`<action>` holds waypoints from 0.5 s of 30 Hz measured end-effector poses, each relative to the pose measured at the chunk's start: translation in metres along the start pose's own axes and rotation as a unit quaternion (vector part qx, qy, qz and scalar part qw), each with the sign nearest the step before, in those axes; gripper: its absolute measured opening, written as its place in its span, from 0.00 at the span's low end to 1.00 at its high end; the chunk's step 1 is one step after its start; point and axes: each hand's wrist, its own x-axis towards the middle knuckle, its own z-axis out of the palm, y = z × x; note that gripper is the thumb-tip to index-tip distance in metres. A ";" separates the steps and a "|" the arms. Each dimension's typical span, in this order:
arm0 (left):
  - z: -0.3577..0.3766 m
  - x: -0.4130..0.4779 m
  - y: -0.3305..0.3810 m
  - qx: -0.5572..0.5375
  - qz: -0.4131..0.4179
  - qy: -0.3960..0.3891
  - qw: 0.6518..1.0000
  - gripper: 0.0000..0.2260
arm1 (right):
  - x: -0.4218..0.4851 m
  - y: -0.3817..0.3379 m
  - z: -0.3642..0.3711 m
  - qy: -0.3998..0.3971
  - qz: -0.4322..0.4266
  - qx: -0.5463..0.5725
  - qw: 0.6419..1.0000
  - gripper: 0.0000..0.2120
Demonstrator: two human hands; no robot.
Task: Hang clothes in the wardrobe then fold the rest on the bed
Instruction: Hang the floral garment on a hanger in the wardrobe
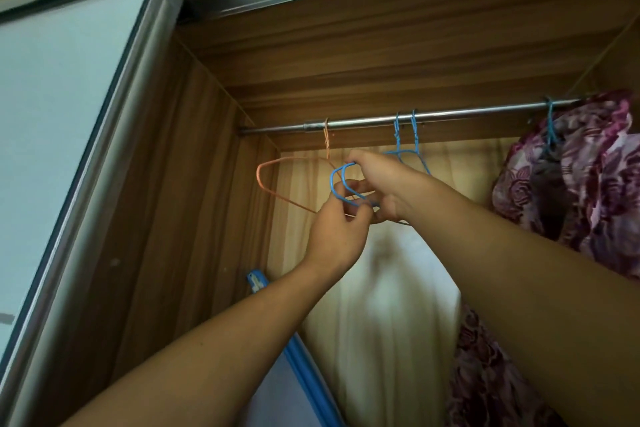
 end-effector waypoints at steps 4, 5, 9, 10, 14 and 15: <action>-0.023 0.006 0.000 0.051 -0.002 0.052 0.997 0.08 | 0.009 -0.003 0.021 -0.029 -0.003 0.025 0.999 0.11; -0.029 0.007 0.001 0.050 0.005 0.075 0.996 0.08 | 0.012 -0.004 0.027 -0.035 -0.003 0.029 0.999 0.11; -0.059 0.012 0.004 0.036 0.038 0.142 0.989 0.05 | 0.023 -0.008 0.053 -0.074 -0.007 0.021 0.997 0.16; -0.067 0.014 0.004 0.038 0.044 0.149 0.987 0.04 | 0.024 -0.009 0.061 -0.085 -0.009 0.015 0.996 0.16; -0.097 0.020 0.004 0.120 0.047 0.155 0.980 0.05 | 0.029 -0.009 0.093 -0.126 -0.017 -0.003 0.992 0.13; -0.105 0.022 0.002 0.169 0.043 0.144 0.974 0.06 | 0.031 -0.007 0.100 -0.135 -0.021 0.004 0.991 0.14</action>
